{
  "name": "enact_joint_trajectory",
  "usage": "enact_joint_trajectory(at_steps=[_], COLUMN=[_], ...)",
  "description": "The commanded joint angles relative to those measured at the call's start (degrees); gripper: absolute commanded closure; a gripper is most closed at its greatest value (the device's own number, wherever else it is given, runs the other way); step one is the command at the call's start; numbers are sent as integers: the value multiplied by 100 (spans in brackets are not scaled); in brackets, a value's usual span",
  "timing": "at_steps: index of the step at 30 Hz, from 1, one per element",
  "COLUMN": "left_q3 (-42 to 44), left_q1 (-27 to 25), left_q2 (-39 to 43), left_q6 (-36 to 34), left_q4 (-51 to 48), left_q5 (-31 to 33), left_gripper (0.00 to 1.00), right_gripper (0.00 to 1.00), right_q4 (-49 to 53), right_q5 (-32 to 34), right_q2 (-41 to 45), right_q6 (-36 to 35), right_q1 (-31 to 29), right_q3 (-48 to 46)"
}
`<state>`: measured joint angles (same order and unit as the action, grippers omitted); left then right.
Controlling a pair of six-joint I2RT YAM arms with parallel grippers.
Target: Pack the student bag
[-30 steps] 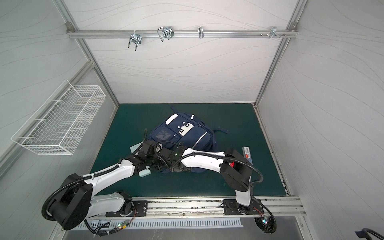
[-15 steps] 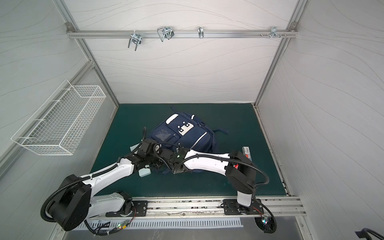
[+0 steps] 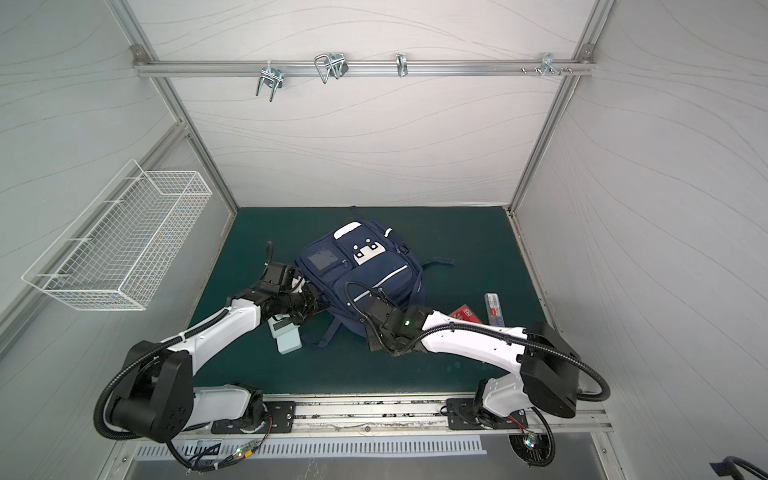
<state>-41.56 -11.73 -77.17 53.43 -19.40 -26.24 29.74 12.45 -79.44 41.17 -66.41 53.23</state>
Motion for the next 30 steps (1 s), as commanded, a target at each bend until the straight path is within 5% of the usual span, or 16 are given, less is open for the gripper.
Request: enact_joint_trajectory(at_steps=[1, 7, 12, 20, 25, 30], left_q3=[-778, -1344, -941, 344, 397, 268], left_q1=[671, 1113, 649, -1011, -1607, -1950], left_q2=[-519, -1142, -111, 1704, 1779, 1405], left_q6=[-332, -219, -209, 997, 1572, 1775], left_q4=[147, 69, -442, -704, -526, -257], left_q5=[1173, 910, 1120, 1378, 1360, 1257], left_gripper=[100, 100, 50, 29, 30, 43], right_gripper=[100, 100, 100, 100, 100, 100], right_q4=[185, -201, -42, 27, 25, 18], right_q5=[-711, -1255, -1190, -1156, -1008, -901], right_q2=[284, -140, -603, -659, -478, -419], right_q6=[-752, -821, -580, -527, -468, -366], right_q1=[-77, -111, -133, -282, -393, -452], right_q3=[-81, 338, 980, 1267, 1220, 1228])
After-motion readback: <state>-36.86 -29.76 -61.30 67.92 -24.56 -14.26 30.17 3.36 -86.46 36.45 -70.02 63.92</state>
